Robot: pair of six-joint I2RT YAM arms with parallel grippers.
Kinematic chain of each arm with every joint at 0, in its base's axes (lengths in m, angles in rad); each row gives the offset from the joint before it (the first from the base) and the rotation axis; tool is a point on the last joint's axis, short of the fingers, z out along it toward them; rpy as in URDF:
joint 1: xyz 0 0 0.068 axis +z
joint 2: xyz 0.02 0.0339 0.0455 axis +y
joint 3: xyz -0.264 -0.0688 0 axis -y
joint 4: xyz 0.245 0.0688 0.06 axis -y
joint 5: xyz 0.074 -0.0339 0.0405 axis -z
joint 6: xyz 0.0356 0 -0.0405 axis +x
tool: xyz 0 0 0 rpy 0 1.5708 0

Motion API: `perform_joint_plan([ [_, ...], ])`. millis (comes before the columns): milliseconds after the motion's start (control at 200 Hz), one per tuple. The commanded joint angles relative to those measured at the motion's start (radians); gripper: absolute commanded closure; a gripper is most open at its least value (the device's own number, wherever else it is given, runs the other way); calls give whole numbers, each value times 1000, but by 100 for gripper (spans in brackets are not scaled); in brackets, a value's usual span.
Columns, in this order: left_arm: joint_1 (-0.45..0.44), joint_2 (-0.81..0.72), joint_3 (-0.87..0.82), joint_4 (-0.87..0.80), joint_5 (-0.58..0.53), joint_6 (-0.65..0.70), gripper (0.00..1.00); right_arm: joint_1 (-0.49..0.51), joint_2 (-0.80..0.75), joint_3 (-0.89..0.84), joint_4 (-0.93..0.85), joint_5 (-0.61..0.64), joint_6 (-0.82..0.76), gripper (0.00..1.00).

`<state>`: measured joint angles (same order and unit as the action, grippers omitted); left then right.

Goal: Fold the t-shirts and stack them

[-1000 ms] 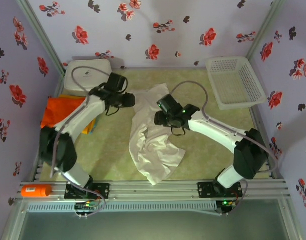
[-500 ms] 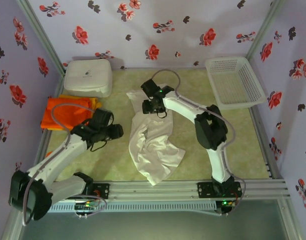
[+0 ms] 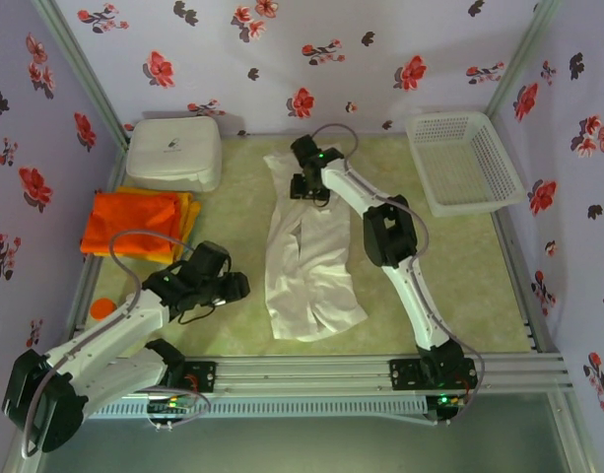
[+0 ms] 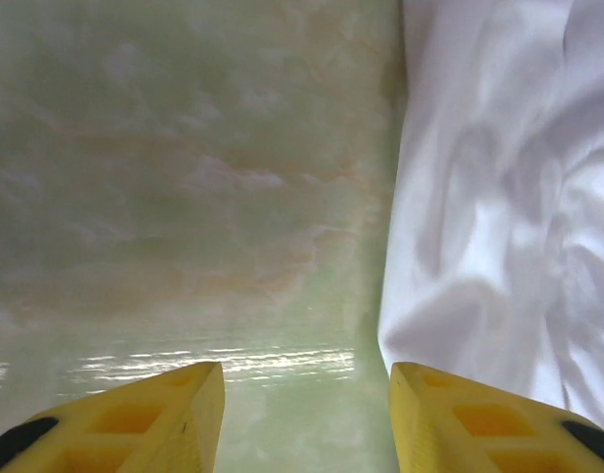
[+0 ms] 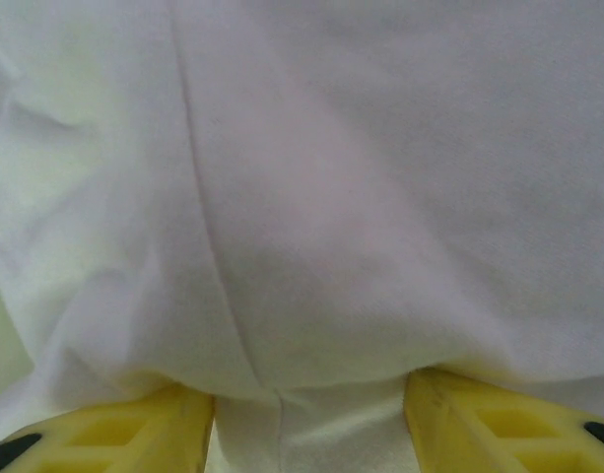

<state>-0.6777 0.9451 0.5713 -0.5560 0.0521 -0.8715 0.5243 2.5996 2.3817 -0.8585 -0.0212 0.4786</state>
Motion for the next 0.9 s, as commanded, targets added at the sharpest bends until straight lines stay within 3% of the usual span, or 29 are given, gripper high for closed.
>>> perform_joint_plan([
  [0, -30, 10, -48, 124, 62, -81, 52, -56, 63, 64, -17, -36, -6, 41],
  [225, -59, 85, -87, 220, 109, -107, 48, -102, 49, 127, 64, -75, -69, 32],
  [360, -58, 94, -109, 279, 109, -112, 46, -90, -75, 45, 67, -76, -122, 24],
  [485, -59, 130, -109, 333, 138, -130, 48, -70, -249, -139, 104, -54, -128, 15],
  [625, -81, 180, -93, 360, 172, -132, 49, -61, -438, -359, 72, -27, -40, 14],
  [895, -104, 246, -109, 445, 210, -117, 49, -63, -934, -1103, 209, -142, 148, 20],
])
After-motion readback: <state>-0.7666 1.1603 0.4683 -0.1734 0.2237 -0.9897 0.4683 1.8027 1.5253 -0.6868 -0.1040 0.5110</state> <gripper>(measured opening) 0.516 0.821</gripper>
